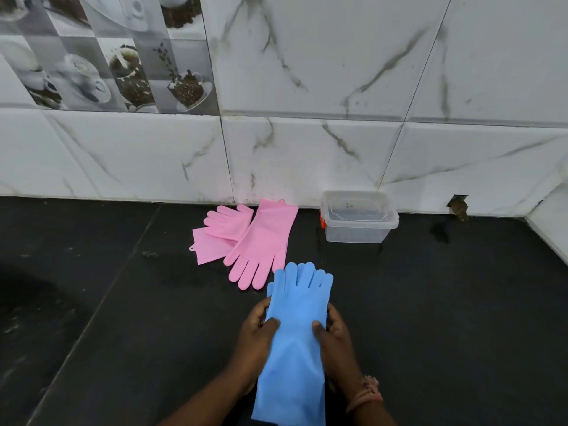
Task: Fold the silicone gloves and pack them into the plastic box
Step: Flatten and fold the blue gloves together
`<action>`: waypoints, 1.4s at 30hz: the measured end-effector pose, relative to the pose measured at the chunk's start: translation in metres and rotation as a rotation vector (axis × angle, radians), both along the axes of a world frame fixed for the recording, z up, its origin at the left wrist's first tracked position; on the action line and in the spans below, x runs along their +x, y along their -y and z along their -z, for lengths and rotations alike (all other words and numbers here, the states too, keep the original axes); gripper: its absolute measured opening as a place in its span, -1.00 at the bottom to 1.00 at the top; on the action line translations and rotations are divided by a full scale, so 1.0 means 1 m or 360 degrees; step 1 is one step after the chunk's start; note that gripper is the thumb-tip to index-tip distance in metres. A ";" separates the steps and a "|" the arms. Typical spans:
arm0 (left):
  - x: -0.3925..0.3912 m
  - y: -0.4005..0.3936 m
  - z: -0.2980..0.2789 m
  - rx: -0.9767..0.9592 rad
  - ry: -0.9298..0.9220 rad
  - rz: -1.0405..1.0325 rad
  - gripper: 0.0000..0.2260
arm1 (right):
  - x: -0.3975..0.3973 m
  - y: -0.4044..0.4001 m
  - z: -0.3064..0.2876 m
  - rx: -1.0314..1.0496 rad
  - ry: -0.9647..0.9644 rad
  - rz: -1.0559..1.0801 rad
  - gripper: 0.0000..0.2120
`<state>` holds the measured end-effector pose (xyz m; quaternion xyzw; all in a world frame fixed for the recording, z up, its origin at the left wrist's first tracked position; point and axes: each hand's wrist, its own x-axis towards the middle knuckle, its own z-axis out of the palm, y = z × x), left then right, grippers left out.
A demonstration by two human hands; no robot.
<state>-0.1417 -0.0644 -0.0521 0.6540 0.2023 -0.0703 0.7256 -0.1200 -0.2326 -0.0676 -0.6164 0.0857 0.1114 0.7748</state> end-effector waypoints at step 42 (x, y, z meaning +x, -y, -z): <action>-0.011 0.009 0.005 0.0237 -0.0133 0.0005 -0.62 | 0.000 -0.022 -0.010 -0.0391 0.0012 0.0310 -0.49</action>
